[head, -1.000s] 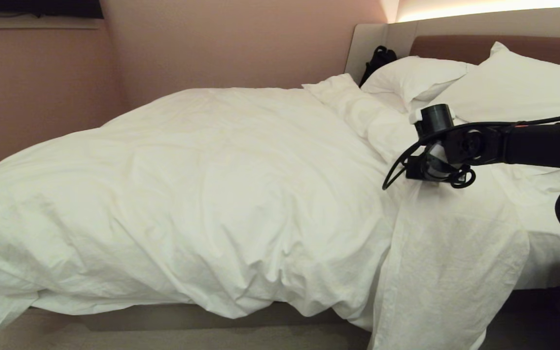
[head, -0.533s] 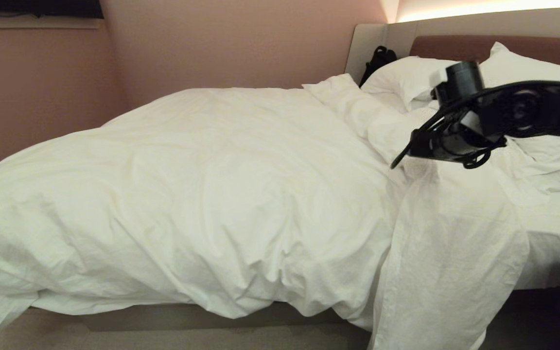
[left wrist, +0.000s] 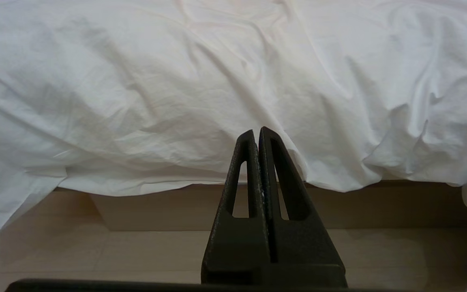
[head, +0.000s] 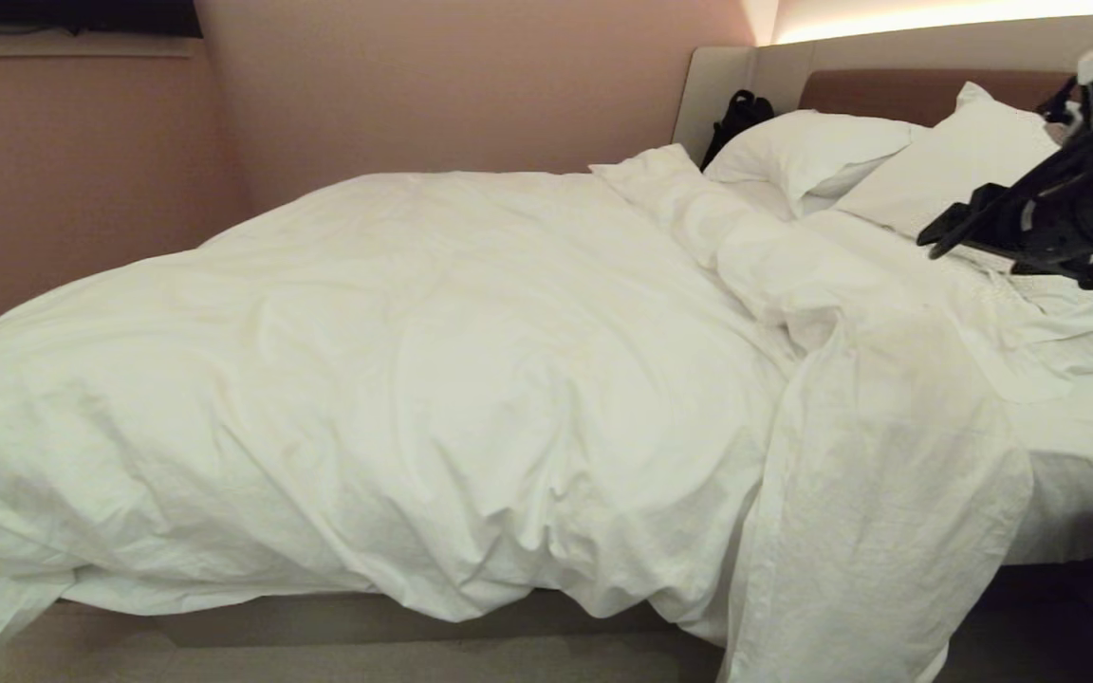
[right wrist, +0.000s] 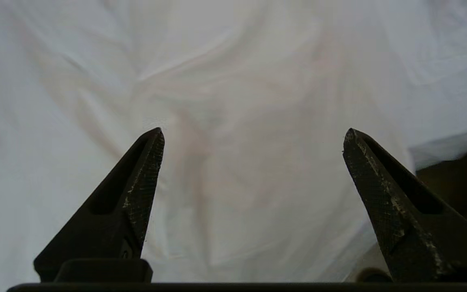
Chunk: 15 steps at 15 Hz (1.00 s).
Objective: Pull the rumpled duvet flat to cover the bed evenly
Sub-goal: Flatten the corners of the folded blanket
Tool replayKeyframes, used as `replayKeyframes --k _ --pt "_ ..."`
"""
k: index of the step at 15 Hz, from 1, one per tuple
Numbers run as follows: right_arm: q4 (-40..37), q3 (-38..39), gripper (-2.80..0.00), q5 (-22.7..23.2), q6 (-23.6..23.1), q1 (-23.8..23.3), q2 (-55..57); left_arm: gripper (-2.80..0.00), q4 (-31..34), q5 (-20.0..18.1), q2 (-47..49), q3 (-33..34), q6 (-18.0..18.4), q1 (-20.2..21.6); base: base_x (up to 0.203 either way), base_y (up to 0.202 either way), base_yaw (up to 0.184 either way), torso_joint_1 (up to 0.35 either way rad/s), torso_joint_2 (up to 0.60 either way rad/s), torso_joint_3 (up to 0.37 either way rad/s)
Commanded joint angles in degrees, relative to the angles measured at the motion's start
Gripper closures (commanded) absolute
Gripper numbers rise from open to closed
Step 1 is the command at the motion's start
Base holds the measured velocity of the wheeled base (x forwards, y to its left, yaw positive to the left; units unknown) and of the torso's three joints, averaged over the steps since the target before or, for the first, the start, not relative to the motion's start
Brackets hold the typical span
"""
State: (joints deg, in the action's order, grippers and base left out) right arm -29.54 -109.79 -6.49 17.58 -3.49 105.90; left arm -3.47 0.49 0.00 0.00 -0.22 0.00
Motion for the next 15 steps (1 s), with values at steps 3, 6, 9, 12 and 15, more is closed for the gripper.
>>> replayKeyframes --k 3,6,9,12,15 --pt "-0.1 0.2 -2.80 23.5 -0.1 -11.6 0.4 0.00 -0.1 0.0 0.0 0.0 0.0 0.0 0.000 0.000 0.000 0.000 0.00 0.000" --pt "-0.2 3.1 -2.80 37.8 -2.3 -19.0 1.9 0.00 -0.1 0.0 0.0 0.0 0.0 0.0 0.000 0.000 0.000 0.000 0.00 0.000" --pt "-0.2 7.3 -2.80 46.8 -9.1 -23.5 3.3 0.00 0.0 0.0 0.0 0.0 0.0 0.1 0.000 0.000 0.000 0.000 0.00 0.000" --pt "0.0 9.5 -2.80 50.4 -14.4 -26.2 6.1 0.00 0.0 0.0 0.0 0.0 0.0 0.0 0.000 0.000 0.000 0.000 0.00 0.000" --pt "0.3 9.7 -2.80 54.3 -15.3 -28.2 8.9 0.00 0.0 0.0 0.0 0.0 0.0 0.0 0.000 0.000 0.000 0.000 0.00 0.000"
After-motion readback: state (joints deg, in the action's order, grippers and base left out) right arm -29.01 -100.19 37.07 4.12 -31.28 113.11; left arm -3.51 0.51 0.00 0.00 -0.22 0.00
